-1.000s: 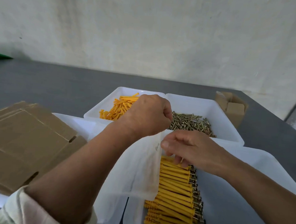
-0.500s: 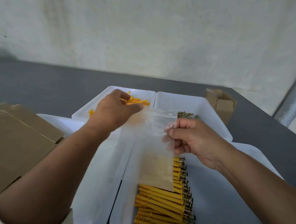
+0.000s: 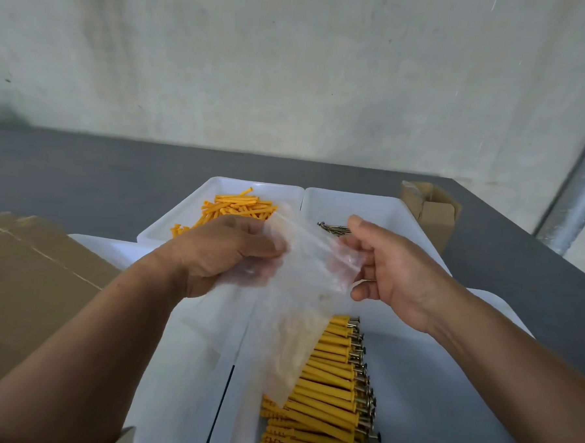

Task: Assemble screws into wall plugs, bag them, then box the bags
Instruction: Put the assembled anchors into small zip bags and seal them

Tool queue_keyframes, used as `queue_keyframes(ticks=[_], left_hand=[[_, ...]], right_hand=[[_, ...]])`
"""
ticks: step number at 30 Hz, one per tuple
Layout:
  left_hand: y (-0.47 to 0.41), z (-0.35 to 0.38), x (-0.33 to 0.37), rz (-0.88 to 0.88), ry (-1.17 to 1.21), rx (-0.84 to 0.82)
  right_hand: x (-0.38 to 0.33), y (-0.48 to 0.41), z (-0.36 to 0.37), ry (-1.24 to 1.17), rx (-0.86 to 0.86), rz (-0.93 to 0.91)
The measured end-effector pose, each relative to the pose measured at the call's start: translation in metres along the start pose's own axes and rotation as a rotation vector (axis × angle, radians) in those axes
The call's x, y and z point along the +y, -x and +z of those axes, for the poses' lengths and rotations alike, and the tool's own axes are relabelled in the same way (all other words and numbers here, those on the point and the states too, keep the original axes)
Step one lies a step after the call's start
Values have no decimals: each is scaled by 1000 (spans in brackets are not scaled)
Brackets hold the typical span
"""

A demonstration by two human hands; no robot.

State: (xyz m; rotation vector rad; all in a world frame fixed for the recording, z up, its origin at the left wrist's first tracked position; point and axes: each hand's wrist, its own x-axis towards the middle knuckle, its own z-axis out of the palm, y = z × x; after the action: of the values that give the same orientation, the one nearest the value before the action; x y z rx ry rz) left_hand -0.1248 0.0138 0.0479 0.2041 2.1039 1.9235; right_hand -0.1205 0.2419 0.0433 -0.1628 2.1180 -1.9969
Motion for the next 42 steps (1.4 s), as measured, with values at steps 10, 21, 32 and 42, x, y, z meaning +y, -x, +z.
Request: queue_keyframes(ticks=[10,21,32,42], left_hand=[[4,-7,1,64,-325,-107],[-9,23,-3,447,-606,521],[-18,37,-17,272,-419,325],[-20,34,-17,188,-189,251]], right_hand=[[7,1,3,165,-171,6],[14,-2,13,109,-60,-19],[15,1,19,192,-81,-51],[15,2,21,191,-57,-29]])
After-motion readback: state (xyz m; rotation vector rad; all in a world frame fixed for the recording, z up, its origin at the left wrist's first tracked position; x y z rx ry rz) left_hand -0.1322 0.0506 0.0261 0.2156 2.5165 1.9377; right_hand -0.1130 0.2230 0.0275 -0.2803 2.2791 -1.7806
